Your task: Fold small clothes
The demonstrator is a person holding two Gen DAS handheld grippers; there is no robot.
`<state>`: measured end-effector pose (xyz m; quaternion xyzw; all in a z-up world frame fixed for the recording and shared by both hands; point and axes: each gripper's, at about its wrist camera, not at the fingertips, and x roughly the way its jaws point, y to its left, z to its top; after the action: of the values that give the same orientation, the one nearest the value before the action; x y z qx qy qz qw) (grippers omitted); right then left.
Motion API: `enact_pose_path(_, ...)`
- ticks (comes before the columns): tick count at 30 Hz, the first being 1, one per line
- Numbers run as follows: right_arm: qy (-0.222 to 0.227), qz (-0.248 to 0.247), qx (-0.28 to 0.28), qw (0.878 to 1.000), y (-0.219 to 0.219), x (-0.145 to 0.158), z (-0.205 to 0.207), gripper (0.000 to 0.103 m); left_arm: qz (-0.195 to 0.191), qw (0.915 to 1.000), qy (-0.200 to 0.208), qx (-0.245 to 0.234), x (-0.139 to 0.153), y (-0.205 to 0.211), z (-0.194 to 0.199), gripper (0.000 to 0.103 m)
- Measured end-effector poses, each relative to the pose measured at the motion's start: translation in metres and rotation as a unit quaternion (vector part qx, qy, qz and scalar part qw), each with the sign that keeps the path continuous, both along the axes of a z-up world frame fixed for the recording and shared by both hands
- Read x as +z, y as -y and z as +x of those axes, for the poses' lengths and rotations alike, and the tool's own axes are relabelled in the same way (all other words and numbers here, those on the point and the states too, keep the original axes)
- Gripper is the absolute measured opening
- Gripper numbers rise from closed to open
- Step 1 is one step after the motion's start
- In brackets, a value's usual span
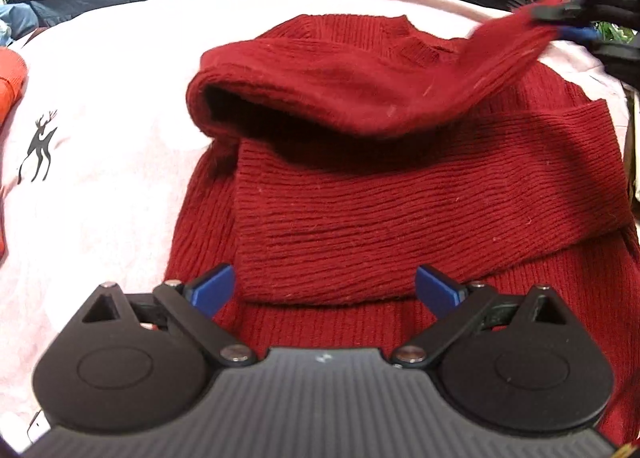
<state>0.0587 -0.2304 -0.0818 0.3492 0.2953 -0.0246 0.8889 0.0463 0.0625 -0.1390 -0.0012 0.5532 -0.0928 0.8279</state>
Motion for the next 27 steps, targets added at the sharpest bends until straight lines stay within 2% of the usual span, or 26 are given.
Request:
enact_pose_path(4,0.008,-0.074,0.001,0.997,0.004,0.037,-0.046,0.018,-0.004,0.9999,0.007,0.012,0.002,-0.006,0.004,0.099)
enact_pose_path(6,0.001,-0.095,-0.002,0.995,0.013,0.041,-0.069,0.018,-0.003,0.9998,0.009,0.019,0.002,-0.01,0.007,0.099)
enact_pose_path(9,-0.051,-0.147,0.009,0.988,0.017,0.019,-0.08,0.018,0.0,0.9996,0.008,0.027,0.001,-0.016,0.012,0.099)
enact_pose_path(11,-0.099,-0.14,-0.002,0.985,0.023,-0.006,-0.09,0.018,0.01,0.9995,0.008,0.03,0.0,-0.018,0.018,0.099)
enact_pose_path(14,-0.147,-0.116,-0.032,0.982,0.033,-0.036,-0.099,0.019,0.028,0.9989,0.022,0.032,0.003,-0.021,0.025,0.099)
enact_pose_path(16,-0.155,-0.107,-0.046,0.981,0.033,-0.047,-0.101,0.022,0.043,0.9982,0.028,0.031,0.001,-0.025,0.032,0.099)
enact_pose_path(17,-0.161,-0.118,-0.041,0.979,0.03,-0.05,-0.101,0.024,0.051,0.9978,0.03,0.03,0.002,-0.026,0.035,0.099)
enact_pose_path(18,-0.171,-0.139,-0.033,0.975,0.026,-0.051,-0.1,0.027,0.061,0.9971,0.035,0.03,0.003,-0.027,0.038,0.099)
enact_pose_path(20,-0.178,-0.171,-0.032,0.969,0.02,-0.047,-0.097,0.043,0.077,0.9952,0.047,0.037,0.006,-0.03,0.042,0.099)
enact_pose_path(21,-0.172,-0.185,-0.038,0.967,0.018,-0.042,-0.098,0.062,0.076,0.9948,0.052,0.044,0.009,-0.033,0.044,0.099)
enact_pose_path(22,-0.169,-0.211,-0.048,0.962,0.015,-0.035,-0.1,0.085,0.07,0.9946,0.058,0.051,0.012,-0.034,0.046,0.099)
enact_pose_path(23,-0.172,-0.234,-0.057,0.955,0.014,-0.032,-0.101,0.092,0.06,0.9944,0.066,0.057,0.017,-0.036,0.047,0.099)
enact_pose_path(25,-0.163,-0.264,-0.073,0.948,0.009,-0.021,-0.105,0.092,0.036,0.9942,0.082,0.059,0.026,-0.032,0.049,0.099)
enact_pose_path(26,-0.146,-0.271,-0.066,0.949,0.006,-0.017,-0.109,0.09,0.026,0.9944,0.088,0.052,0.029,-0.027,0.05,0.099)
enact_pose_path(27,-0.127,-0.28,-0.052,0.95,0.002,-0.012,-0.111,0.083,0.018,0.9947,0.093,0.04,0.031,-0.02,0.052,0.099)
